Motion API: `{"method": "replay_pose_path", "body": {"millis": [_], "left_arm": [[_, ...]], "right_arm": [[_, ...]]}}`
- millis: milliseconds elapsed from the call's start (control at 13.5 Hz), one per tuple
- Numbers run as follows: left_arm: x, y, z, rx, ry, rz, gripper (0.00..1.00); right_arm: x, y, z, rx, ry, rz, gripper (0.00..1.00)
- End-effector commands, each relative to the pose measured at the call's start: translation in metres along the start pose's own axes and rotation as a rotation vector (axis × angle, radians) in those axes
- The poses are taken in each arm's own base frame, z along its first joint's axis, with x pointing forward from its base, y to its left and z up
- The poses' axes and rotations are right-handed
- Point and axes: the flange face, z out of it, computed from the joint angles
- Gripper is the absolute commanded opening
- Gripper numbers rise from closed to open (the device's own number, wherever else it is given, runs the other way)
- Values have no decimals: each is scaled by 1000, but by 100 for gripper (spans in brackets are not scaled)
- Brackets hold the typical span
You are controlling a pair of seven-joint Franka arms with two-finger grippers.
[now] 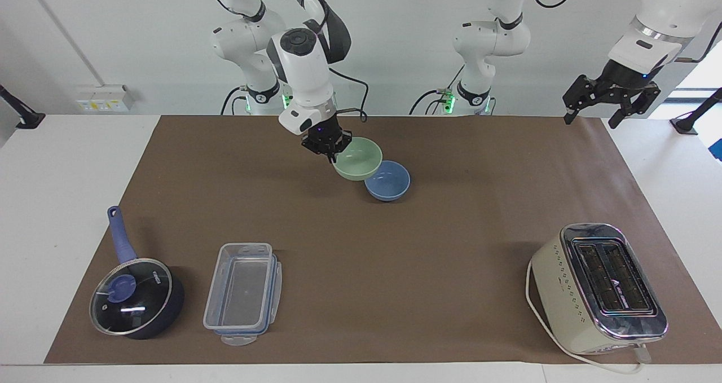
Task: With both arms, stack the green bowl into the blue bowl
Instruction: 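Lift the green bowl with the right gripper and carry it over the blue bowl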
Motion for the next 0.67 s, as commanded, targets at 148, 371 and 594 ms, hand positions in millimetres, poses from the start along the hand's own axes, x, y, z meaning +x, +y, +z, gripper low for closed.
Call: {"method": "replay_pose_path", "body": {"millis": [148,371,594], "left_arm": [[-2,-4,-6,17,-16,5,100],[-2,-5,-6,18,-11,0,100],[-2,-7,-6,17,-14,7,100]], "right_arm": [[-6,-48,49,26,12,39,0],[-14,-65,70,24,11,30,0],[-20,-73,84,12,3,22,0]]}}
